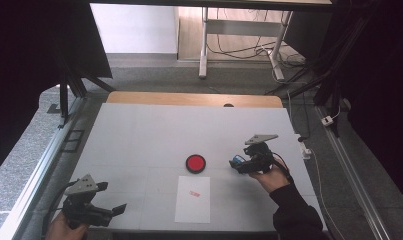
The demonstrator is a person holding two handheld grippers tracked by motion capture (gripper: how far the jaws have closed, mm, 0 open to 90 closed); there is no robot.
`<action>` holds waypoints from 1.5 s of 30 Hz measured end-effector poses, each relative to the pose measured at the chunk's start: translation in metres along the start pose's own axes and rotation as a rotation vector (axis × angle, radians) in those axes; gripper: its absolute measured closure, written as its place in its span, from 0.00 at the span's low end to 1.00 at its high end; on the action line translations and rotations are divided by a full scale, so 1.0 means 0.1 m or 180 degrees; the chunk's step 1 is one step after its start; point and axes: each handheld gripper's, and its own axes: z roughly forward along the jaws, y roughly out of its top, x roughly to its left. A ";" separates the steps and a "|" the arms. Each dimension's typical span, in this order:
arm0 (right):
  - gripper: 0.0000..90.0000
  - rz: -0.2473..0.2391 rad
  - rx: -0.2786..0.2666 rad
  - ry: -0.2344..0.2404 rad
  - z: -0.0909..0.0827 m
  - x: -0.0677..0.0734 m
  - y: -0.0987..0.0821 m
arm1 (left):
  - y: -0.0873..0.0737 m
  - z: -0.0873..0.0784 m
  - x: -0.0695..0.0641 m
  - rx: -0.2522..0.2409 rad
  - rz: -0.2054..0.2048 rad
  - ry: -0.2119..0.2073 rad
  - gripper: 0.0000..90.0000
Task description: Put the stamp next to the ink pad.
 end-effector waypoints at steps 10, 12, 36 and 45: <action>0.11 -0.0029 -0.0090 -0.0014 -0.06 0.14 0.01 | 0.00 0.00 0.00 -0.0006 -0.0013 0.0004 0.00; 0.09 -0.0024 -0.0123 -0.0011 -0.09 0.17 0.01 | 0.00 0.00 0.00 -0.0006 -0.0013 0.0005 0.00; 0.00 0.0028 -0.0320 -0.0047 -0.44 0.32 -0.15 | 0.00 0.00 0.01 0.0000 -0.0020 0.0005 0.00; 0.00 0.0062 -0.0348 -0.0162 -0.58 0.35 -0.28 | 0.00 0.00 0.01 -0.0001 -0.0018 0.0007 0.00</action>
